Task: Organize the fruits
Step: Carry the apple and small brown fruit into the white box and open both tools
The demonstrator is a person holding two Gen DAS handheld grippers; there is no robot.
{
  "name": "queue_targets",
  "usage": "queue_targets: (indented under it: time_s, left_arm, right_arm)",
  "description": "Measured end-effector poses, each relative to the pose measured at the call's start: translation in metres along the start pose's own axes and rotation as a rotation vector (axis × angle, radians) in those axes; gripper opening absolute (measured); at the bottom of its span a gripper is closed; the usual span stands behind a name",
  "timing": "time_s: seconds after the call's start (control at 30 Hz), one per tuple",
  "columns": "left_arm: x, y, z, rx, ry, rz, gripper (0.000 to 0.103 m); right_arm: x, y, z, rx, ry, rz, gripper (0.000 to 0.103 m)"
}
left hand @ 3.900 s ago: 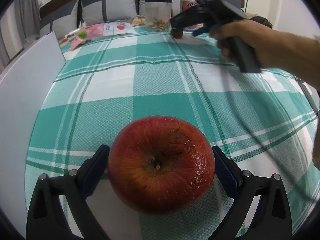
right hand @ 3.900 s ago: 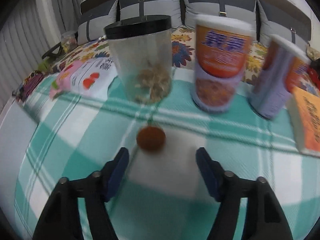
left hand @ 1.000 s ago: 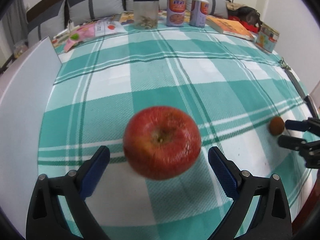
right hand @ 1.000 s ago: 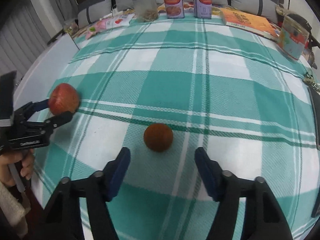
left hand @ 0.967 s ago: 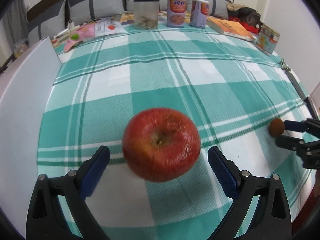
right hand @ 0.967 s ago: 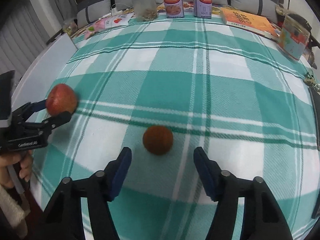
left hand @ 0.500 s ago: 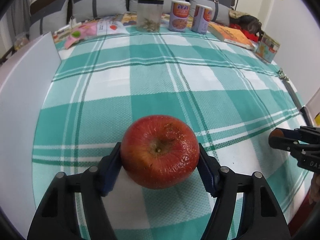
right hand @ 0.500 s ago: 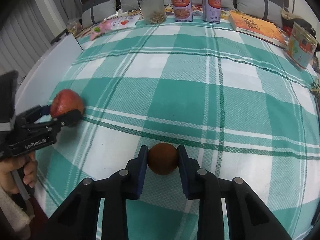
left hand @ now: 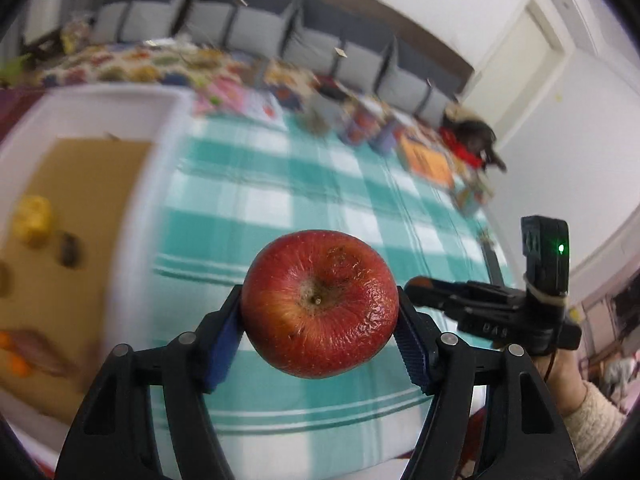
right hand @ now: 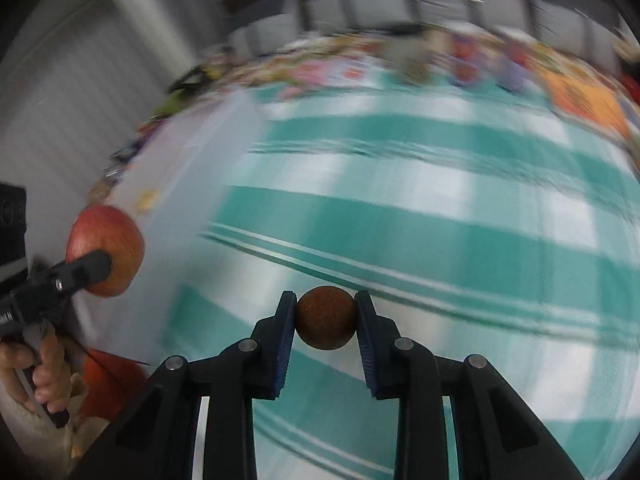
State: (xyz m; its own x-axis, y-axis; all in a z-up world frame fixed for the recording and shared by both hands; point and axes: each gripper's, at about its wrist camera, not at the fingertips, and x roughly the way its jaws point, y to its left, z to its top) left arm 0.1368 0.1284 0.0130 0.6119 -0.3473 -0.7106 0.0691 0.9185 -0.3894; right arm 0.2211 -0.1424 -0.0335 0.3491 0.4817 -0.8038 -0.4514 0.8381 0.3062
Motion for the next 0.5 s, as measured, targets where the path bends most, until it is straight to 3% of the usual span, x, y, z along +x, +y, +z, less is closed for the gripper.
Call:
queue_targets:
  time_s: [0.13, 0.27, 0.37, 0.5]
  left_arm:
    - [-0.032, 0.072, 0.018, -0.051, -0.013, 0.181, 0.071]
    - [-0.014, 0.158, 0.02, -0.159, 0.076, 0.361, 0.071]
    - [0.009, 0.204, 0.015, -0.218, 0.141, 0.436, 0.071]
    - [0.029, 0.241, 0.006, -0.304, 0.217, 0.486, 0.071]
  right_arm:
    - [0.016, 0.096, 0.039, -0.118, 0.014, 0.156, 0.03]
    - [0.054, 0.185, 0.066, -0.223, 0.08, 0.255, 0.03]
    - [0.106, 0.241, 0.076, -0.323, 0.178, 0.235, 0.03]
    - [0.161, 0.273, 0.069, -0.405, 0.269, 0.147, 0.03]
